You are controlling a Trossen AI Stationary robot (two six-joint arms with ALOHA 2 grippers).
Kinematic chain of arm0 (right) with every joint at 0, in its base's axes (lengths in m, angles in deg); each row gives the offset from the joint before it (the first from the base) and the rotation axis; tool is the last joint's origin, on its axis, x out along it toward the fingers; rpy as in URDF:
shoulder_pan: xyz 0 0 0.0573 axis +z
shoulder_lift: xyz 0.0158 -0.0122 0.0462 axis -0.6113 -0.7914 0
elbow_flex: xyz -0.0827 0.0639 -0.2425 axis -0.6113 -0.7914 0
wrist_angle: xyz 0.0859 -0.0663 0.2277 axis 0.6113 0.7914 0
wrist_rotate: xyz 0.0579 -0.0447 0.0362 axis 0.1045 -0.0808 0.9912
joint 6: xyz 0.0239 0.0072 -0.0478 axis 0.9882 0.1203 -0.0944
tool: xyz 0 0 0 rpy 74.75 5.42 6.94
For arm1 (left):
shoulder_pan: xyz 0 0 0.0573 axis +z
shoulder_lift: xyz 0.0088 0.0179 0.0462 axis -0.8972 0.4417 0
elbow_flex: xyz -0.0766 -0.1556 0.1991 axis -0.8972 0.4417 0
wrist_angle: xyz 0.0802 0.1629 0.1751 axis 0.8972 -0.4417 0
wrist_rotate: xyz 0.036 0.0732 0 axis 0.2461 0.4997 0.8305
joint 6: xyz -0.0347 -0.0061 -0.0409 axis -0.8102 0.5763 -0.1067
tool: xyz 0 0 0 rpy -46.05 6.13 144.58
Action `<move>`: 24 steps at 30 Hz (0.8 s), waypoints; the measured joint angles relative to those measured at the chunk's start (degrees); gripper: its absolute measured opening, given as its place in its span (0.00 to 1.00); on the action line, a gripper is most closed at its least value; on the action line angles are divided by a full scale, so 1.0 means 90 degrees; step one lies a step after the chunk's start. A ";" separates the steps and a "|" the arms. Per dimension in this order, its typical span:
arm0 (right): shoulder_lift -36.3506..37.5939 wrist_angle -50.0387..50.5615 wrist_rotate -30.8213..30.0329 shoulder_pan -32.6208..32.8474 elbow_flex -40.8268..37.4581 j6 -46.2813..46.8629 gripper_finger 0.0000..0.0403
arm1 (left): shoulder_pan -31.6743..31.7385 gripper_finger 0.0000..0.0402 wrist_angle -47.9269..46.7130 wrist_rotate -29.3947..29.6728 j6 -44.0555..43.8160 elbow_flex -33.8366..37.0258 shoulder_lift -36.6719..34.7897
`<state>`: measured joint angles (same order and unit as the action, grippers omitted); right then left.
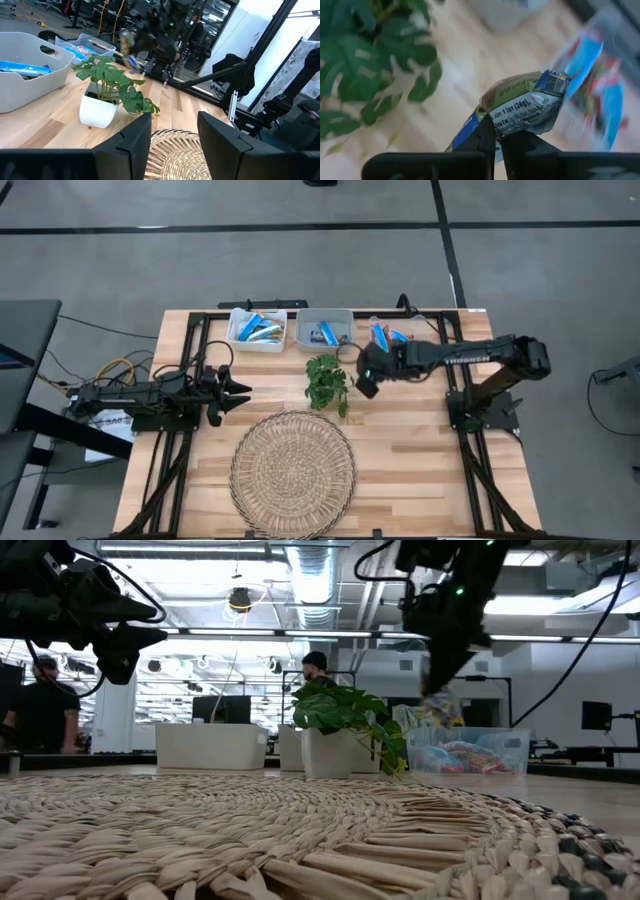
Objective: Pick and place Granola Bars by type
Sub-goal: Put the blue granola bar into the gray bin
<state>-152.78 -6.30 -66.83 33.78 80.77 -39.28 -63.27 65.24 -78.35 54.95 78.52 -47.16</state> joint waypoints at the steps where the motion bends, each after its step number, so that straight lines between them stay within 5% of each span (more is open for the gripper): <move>1: 0.0002 -0.0186 0.0009 -0.0157 0.0000 -0.0410 0.02 | 0.0000 0.38 0.0001 -0.0002 -0.0002 -0.0001 0.0000; 14: -0.0005 -0.2143 0.0541 -0.1519 0.0287 -0.4175 0.01 | 0.0000 0.38 0.0000 -0.0002 -0.0002 0.0000 0.0000; 24: -0.0581 -0.2970 0.1686 -0.2479 0.1024 -0.4808 0.01 | 0.0000 0.38 0.0000 -0.0002 0.0000 -0.0002 -0.0002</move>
<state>-158.00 -33.03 -51.66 11.47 89.99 -82.55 -63.27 65.24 -78.37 54.95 78.50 -47.19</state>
